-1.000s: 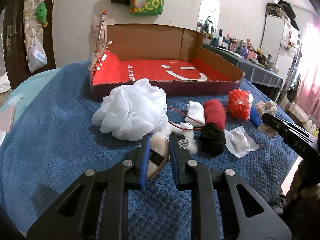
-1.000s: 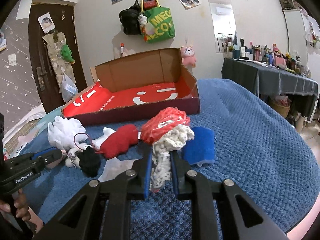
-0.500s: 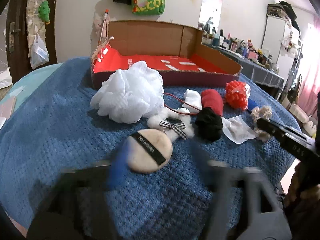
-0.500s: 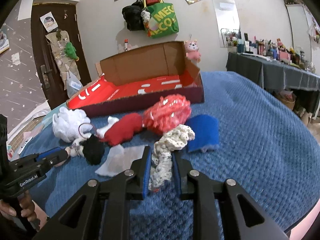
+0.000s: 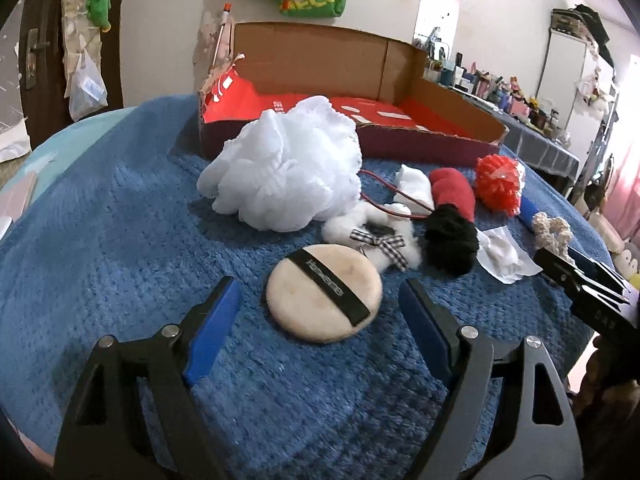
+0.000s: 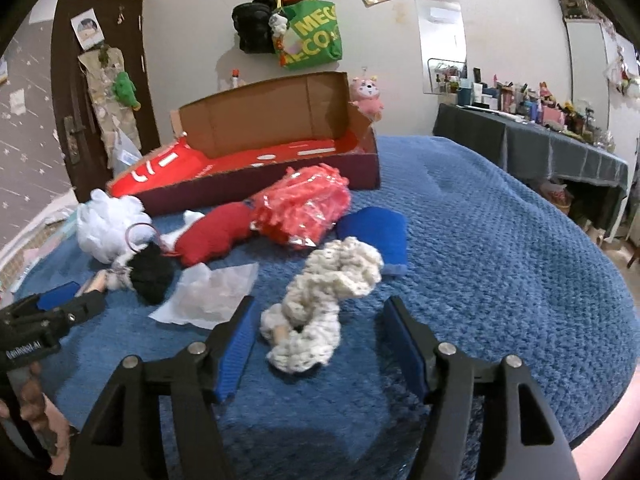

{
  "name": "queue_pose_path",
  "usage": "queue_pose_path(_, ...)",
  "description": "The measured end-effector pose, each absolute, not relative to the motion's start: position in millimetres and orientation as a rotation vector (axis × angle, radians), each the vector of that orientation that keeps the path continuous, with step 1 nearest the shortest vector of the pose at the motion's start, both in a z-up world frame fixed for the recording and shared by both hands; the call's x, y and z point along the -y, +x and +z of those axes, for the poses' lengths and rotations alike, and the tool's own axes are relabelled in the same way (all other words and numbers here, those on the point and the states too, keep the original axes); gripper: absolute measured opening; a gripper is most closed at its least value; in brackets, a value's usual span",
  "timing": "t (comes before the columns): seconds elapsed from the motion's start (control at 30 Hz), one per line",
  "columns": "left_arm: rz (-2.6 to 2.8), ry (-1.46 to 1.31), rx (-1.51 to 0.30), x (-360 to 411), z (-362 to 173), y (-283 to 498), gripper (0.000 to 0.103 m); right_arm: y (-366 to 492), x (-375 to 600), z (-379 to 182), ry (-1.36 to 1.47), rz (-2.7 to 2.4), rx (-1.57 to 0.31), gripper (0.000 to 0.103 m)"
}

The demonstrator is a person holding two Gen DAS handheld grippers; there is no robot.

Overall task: Organize soft objects
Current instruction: 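Carry the puff and scrunchie into the red-lined box and open both tools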

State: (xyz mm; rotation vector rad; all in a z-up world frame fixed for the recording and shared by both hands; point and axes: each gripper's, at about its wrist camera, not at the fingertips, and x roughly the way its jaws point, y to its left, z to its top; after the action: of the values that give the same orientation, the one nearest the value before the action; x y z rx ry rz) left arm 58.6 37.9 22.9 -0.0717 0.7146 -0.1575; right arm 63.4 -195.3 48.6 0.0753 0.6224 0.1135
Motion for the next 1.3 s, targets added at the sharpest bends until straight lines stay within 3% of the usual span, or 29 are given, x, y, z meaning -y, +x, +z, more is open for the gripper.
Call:
queue_pose_path(0.1,-0.171,-0.079,-0.733,-40,22,65,0.079,66,194,47,0.051,0.102,-0.623,0.066)
queue_pose_path(0.13,-0.175,-0.083,-0.734,-41,22,66,0.077,67,192,47,0.041,0.103,-0.618,0.061)
queue_pose_path(0.2,-0.170,-0.081,-0.732,-42,22,67,0.059,66,191,47,0.041,0.118,-0.610,0.049)
queue_pose_path(0.27,-0.180,-0.074,-0.732,-42,22,67,0.052,66,190,46,0.048,0.141,-0.614,0.037)
queue_pose_path(0.3,-0.184,-0.076,-0.725,-42,23,66,0.050,66,189,46,0.051,0.150,-0.615,0.031)
queue_pose_path(0.4,-0.216,-0.086,-0.710,-41,28,64,0.049,65,190,47,0.071,0.170,-0.604,0.026)
queue_pose_path(0.97,-0.232,-0.042,-0.603,-34,67,61,0.049,63,195,75,0.088,0.204,-0.534,0.025)
queue_pose_path(1.3,-0.258,-0.038,-0.591,-43,108,140,0.049,131,184,129,0.050,0.292,-0.449,0.025)
